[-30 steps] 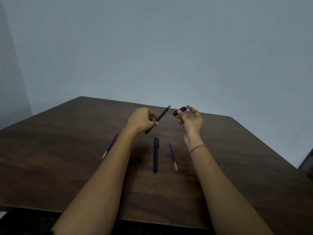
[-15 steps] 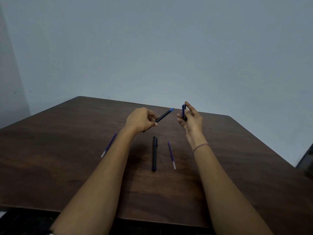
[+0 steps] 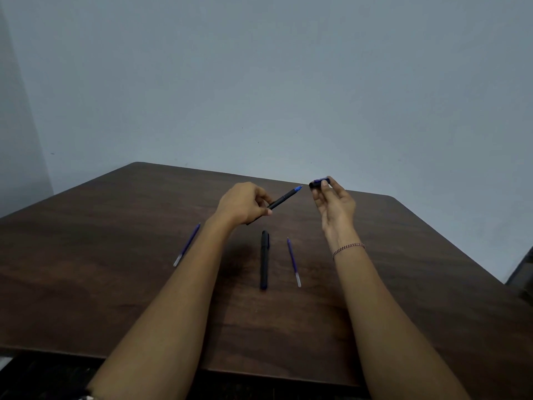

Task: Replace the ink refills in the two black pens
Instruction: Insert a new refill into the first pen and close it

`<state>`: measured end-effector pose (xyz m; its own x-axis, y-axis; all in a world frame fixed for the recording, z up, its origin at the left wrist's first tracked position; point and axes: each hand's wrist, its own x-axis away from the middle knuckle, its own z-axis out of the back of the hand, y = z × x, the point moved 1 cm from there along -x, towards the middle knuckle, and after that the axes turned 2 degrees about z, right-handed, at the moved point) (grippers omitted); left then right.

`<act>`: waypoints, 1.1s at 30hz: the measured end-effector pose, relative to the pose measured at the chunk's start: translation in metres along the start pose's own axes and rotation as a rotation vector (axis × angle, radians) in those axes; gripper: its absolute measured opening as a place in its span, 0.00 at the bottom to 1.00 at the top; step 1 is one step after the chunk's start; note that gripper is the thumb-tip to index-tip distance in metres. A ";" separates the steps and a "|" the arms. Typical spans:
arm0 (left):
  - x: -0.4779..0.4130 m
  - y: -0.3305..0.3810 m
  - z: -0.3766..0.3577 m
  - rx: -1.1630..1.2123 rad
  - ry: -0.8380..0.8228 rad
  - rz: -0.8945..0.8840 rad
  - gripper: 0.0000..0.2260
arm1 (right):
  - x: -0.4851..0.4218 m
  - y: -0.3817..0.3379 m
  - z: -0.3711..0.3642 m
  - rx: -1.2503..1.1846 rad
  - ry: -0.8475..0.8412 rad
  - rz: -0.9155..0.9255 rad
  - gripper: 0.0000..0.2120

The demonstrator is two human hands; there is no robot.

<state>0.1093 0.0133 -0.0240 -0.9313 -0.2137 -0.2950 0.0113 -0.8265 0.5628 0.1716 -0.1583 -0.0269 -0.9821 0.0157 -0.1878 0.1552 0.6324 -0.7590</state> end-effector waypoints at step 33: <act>0.001 0.002 -0.004 0.033 0.123 -0.042 0.06 | 0.019 0.036 -0.021 0.714 -0.264 0.211 0.38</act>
<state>0.1101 0.0091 -0.0261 -0.8791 -0.2431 -0.4100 -0.0406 -0.8188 0.5726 0.1567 -0.1189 -0.0446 -0.8802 -0.1609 -0.4464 0.4545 -0.0154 -0.8906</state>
